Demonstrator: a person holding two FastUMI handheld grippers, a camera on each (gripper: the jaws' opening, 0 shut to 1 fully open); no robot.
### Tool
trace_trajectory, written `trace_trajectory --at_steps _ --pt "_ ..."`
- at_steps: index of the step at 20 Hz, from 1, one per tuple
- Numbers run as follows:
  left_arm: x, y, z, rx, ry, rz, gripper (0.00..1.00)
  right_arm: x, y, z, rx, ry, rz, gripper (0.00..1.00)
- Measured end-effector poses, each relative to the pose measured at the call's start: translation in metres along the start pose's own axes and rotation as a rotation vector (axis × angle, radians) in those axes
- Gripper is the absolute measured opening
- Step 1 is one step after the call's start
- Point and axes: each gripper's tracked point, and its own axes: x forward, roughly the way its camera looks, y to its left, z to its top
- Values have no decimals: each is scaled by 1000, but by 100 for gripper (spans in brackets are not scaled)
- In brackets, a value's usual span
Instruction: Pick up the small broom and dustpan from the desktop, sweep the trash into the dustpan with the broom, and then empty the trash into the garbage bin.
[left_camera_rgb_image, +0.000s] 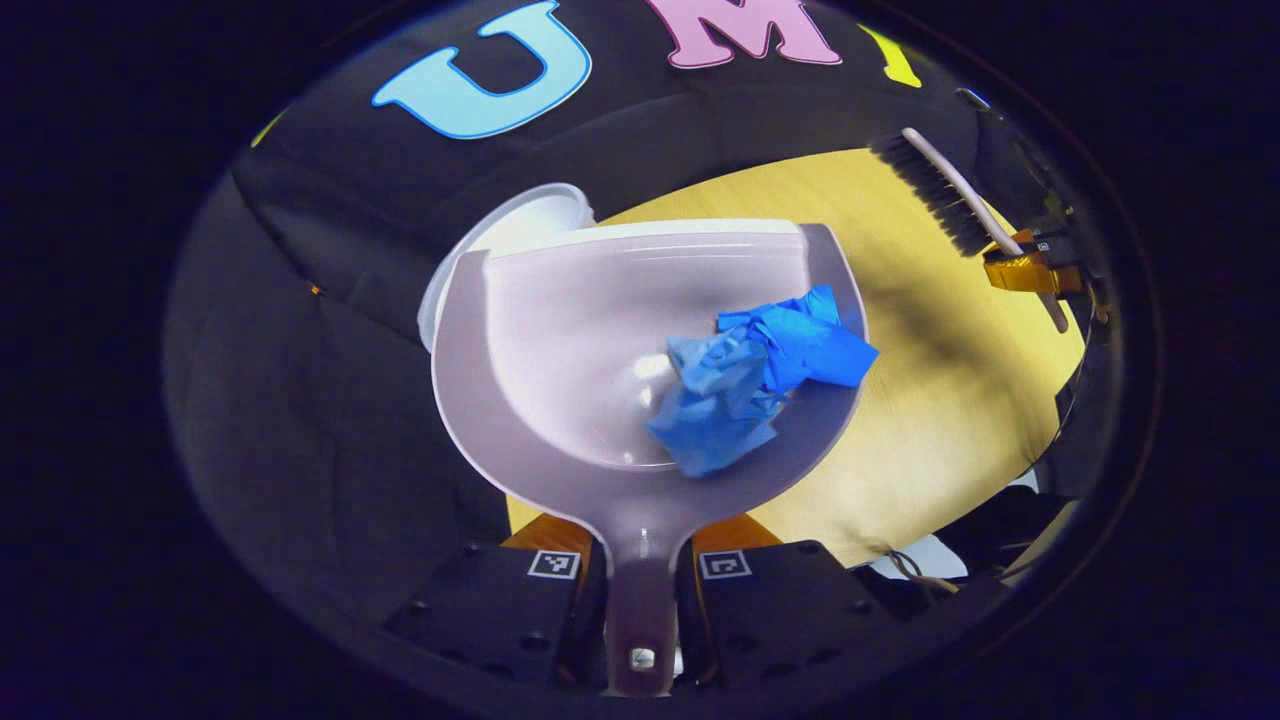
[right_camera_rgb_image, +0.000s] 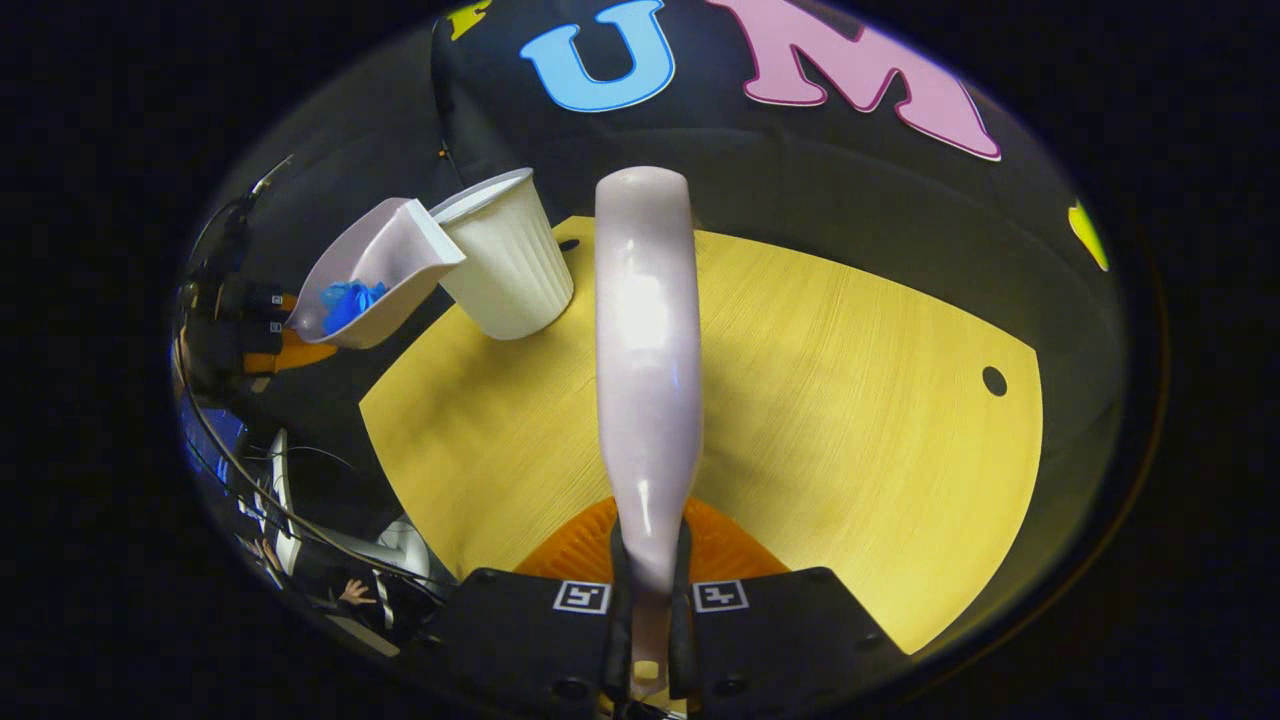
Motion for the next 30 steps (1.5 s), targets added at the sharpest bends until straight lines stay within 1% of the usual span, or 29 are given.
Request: trace_trajectory --at_steps 2,4,7,10,14,18,19,20,22,24,26,27,28,30 --pt "-8 -6 18 5 -15 7 27 -4 2 -1 3 6 -5 15" --pt "-5 14 28 7 -29 35 27 -1 6 1 -3 3 -12 15" --pt "0 55 47 21 -42 89 27 -2 4 0 5 -6 -5 15" --pt "6 99 69 51 -38 165 27 1 6 -4 13 -3 -11 15" --pt "10 164 89 116 4 286 27 0 10 -2 19 12 -21 15" --pt "32 202 93 247 100 367 27 1 10 0 19 26 -26 15" --pt "18 195 93 271 117 382 27 0 11 0 24 28 -26 15" --pt "15 194 95 284 137 393 27 0 11 0 26 30 -30 15" --pt "13 204 95 344 165 431 27 1 11 -1 23 35 -34 15" --pt "7 213 92 438 204 481 27 1 11 -1 23 42 -37 15" --pt "-3 225 97 575 234 544 28 1 10 -1 26 45 -42 15" --pt "-9 229 101 627 241 573 27 1 11 -2 26 45 -43 15" --pt "-14 229 105 662 248 587 28 2 10 -2 27 47 -44 15" --pt "-9 230 107 722 249 614 27 2 10 -2 26 52 -41 15"
